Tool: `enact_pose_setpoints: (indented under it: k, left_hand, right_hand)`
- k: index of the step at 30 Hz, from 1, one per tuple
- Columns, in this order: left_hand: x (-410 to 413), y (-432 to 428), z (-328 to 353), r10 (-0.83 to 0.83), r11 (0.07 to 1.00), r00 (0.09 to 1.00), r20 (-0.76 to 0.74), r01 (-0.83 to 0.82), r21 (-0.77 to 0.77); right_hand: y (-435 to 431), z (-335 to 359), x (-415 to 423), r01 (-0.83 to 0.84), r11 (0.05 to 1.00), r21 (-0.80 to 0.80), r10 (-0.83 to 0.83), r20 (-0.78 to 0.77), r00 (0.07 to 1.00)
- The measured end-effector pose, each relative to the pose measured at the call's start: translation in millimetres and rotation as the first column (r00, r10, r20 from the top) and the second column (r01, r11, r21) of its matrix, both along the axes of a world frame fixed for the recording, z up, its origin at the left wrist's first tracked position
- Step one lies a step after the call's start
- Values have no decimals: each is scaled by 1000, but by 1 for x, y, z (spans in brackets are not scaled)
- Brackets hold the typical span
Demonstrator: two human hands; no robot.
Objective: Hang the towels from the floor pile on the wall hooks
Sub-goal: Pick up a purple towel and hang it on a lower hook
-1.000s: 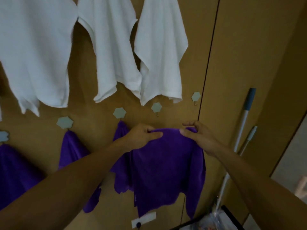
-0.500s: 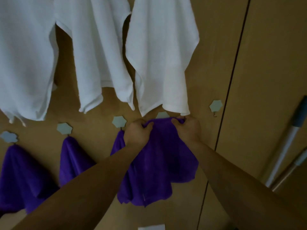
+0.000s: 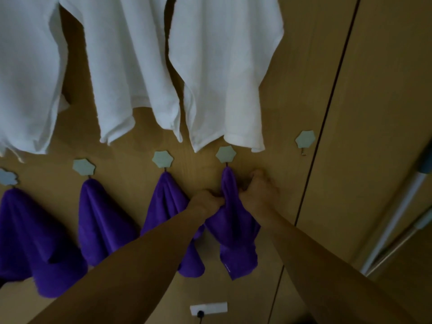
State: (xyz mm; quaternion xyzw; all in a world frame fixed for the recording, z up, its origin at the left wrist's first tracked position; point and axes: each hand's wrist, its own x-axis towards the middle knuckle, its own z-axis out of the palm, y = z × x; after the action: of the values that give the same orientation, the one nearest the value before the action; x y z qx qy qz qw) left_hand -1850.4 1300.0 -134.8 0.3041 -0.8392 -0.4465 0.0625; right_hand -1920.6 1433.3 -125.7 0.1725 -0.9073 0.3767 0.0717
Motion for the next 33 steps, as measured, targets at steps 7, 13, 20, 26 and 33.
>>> enact_pose_setpoints:
  k: [7,13,20,26,33]
  left_hand:
    - [14,24,-4,-191,709,891,-411,-164,-685]
    - [10,17,-13,-365,836,801,-474,58,-545]
    - [13,11,-12,-307,952,875,-375,291,-100]
    - [35,2,-31,-234,965,939,-254,256,57]
    - [31,9,-66,-115,978,991,-62,102,-180]
  right_hand:
    - [10,-21,12,-308,944,-123,246,-362,899]
    - [5,-23,12,-486,846,-220,473,-114,874]
    - [8,-16,8,-462,828,-316,524,143,840]
    - [27,-47,14,-445,824,-352,545,274,793]
    - [29,-72,14,-396,894,-207,446,341,827]
